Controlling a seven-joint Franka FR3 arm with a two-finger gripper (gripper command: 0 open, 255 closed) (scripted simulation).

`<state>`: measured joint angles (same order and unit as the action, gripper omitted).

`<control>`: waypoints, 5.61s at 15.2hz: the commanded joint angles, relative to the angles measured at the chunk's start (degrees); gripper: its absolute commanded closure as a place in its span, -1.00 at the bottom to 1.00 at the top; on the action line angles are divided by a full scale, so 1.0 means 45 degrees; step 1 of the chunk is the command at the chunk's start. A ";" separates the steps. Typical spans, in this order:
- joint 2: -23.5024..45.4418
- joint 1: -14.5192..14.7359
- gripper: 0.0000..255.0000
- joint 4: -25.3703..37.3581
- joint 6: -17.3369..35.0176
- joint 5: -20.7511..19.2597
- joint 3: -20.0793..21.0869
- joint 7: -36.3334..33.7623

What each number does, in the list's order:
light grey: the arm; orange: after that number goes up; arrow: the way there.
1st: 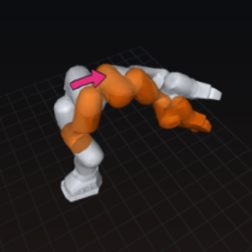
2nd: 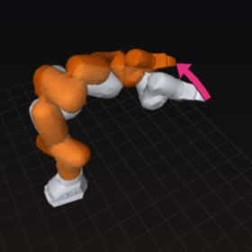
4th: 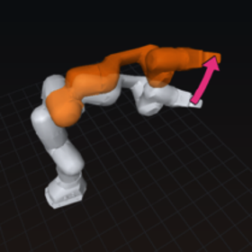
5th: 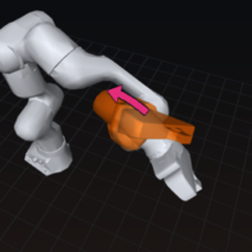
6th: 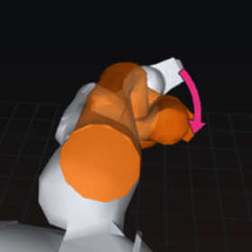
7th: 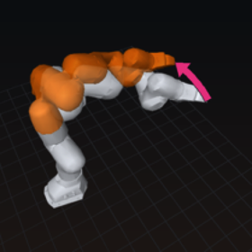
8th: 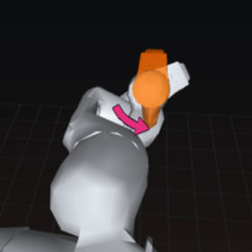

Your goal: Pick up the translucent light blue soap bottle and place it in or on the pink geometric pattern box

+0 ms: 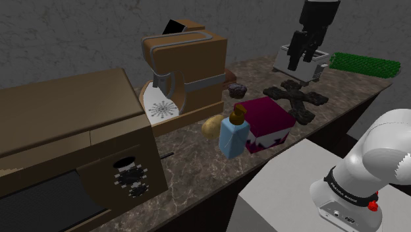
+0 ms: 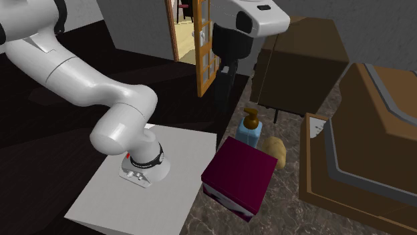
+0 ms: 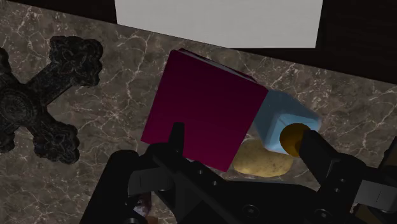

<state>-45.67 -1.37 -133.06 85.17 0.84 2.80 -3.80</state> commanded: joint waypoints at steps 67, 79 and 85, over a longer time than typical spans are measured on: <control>0.4596 0.0892 1.00 0.2286 0.2371 0.1366 0.2250 -0.2111; 0.4954 0.0824 1.00 0.4662 0.0352 0.1245 0.2154 -0.2232; 0.5135 0.0717 1.00 0.5908 -0.0736 0.1124 0.1935 -0.2046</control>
<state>-22.41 2.02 -107.25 82.82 6.03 11.92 -13.48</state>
